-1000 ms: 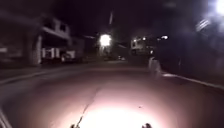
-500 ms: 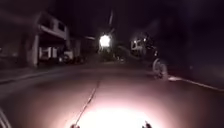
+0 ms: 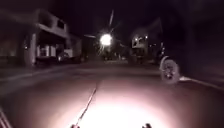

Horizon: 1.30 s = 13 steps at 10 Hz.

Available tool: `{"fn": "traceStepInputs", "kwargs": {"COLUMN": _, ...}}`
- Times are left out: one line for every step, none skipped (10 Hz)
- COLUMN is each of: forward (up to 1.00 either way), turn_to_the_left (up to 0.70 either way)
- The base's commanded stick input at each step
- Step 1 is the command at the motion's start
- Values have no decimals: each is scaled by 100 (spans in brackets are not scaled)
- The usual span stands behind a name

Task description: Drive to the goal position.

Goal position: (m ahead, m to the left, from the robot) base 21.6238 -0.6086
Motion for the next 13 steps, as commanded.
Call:
{"fn": "traceStepInputs", "kwargs": {"forward": 85, "turn_to_the_left": 0}}
{"fn": "traceStepInputs", "kwargs": {"forward": 85, "turn_to_the_left": 0}}
{"fn": "traceStepInputs", "kwargs": {"forward": 85, "turn_to_the_left": 0}}
{"fn": "traceStepInputs", "kwargs": {"forward": 85, "turn_to_the_left": 0}}
{"fn": "traceStepInputs", "kwargs": {"forward": 85, "turn_to_the_left": 0}}
{"fn": "traceStepInputs", "kwargs": {"forward": 85, "turn_to_the_left": 0}}
{"fn": "traceStepInputs", "kwargs": {"forward": 85, "turn_to_the_left": -1}}
{"fn": "traceStepInputs", "kwargs": {"forward": 85, "turn_to_the_left": -8}}
{"fn": "traceStepInputs", "kwargs": {"forward": 85, "turn_to_the_left": -27}}
{"fn": "traceStepInputs", "kwargs": {"forward": 85, "turn_to_the_left": 0}}
{"fn": "traceStepInputs", "kwargs": {"forward": 85, "turn_to_the_left": 0}}
{"fn": "traceStepInputs", "kwargs": {"forward": 85, "turn_to_the_left": 0}}
{"fn": "traceStepInputs", "kwargs": {"forward": 85, "turn_to_the_left": 0}}
